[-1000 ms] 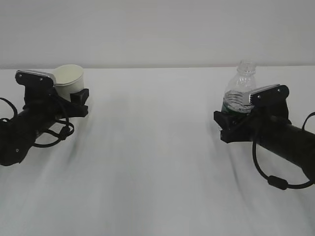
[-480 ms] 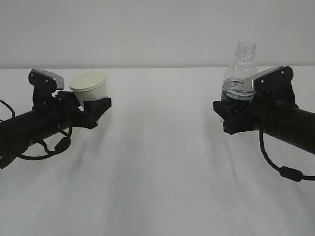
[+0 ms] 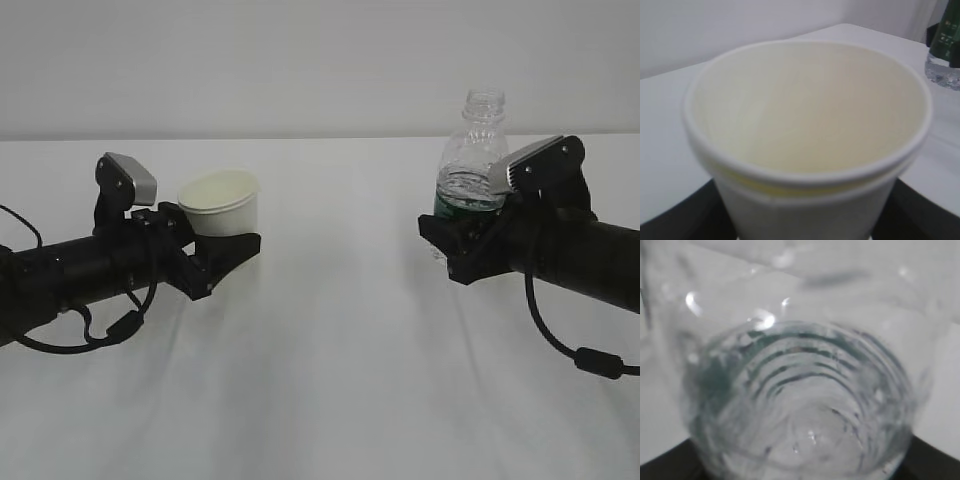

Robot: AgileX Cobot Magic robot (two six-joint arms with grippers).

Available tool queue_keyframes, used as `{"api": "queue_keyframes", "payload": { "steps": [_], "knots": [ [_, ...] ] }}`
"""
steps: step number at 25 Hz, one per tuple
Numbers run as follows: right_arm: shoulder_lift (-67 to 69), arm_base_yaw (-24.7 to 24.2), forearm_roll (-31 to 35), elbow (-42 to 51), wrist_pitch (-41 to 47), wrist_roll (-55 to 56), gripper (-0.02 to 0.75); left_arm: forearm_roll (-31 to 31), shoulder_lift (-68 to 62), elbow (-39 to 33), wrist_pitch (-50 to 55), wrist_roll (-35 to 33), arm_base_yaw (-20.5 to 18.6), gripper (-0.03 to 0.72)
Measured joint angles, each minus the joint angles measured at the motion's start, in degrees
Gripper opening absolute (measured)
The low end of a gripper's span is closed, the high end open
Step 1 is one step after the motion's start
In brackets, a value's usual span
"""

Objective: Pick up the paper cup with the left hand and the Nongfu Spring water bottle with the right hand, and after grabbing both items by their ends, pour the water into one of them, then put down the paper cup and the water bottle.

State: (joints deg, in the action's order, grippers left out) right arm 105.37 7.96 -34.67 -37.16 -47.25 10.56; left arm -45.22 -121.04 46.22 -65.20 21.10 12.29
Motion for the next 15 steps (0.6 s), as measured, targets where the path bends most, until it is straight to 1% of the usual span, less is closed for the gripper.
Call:
{"api": "queue_keyframes", "payload": {
  "steps": [4,12,15],
  "knots": [
    [0.00,0.00,-2.15,0.00,0.09,1.37,0.455,-1.47,0.00,0.00,0.00,0.32,2.37,0.493],
    [0.00,0.00,-3.54,0.00,0.09,1.86,0.454,-1.79,0.00,0.00,0.00,0.42,10.18,0.486],
    [0.00,0.00,-3.68,0.00,0.09,1.96,0.454,-1.79,0.00,0.00,0.00,0.42,12.53,0.486]
  ]
}}
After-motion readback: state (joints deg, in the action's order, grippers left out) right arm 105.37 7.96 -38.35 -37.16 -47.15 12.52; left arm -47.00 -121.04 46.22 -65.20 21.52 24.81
